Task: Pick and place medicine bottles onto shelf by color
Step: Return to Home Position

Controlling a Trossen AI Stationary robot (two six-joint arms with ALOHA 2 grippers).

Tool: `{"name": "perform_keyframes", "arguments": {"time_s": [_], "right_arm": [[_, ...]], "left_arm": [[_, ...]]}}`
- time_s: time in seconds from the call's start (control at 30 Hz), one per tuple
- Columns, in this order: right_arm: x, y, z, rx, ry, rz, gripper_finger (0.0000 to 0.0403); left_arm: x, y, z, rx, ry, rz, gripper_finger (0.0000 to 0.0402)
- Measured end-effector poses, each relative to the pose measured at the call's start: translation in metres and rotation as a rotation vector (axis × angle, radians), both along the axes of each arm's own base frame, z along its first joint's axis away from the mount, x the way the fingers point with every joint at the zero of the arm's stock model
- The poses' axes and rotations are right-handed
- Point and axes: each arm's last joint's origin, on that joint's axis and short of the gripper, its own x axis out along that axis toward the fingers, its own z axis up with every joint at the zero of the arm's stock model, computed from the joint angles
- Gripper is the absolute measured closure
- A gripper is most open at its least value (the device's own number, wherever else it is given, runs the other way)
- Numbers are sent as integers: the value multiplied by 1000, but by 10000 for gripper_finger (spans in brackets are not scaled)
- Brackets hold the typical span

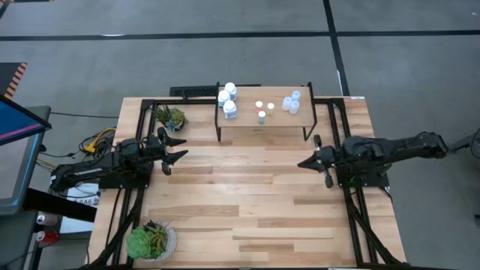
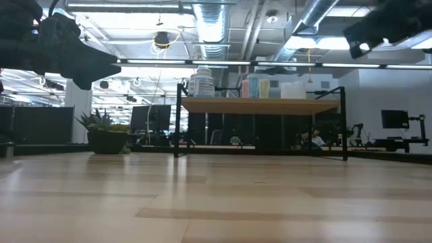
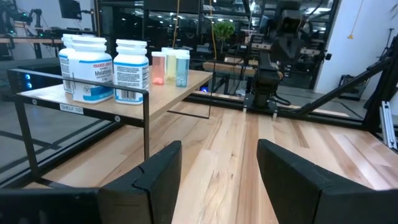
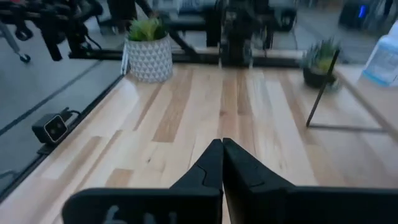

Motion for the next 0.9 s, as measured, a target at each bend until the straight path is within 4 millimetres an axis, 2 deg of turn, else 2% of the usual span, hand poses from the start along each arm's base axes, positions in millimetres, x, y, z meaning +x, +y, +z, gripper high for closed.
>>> {"name": "perform_keyframes", "arguments": {"time_s": [0.17, 0.37, 0.67, 0.9], "right_arm": [[-20, -3, -29, -19, -113, 3, 380], [-30, -8, -49, -19, -202, -44, 382], [-23, -11, -70, -22, -221, -81, 379], [-20, -14, -74, -26, -210, -107, 380]], "left_arm": [[0, 0, 0, 0, 0, 0, 205], [0, 0, 0, 0, 0, 0, 205], [0, 0, 0, 0, -1, 0, 205], [0, 0, 0, 0, 1, 0, 205]]}}
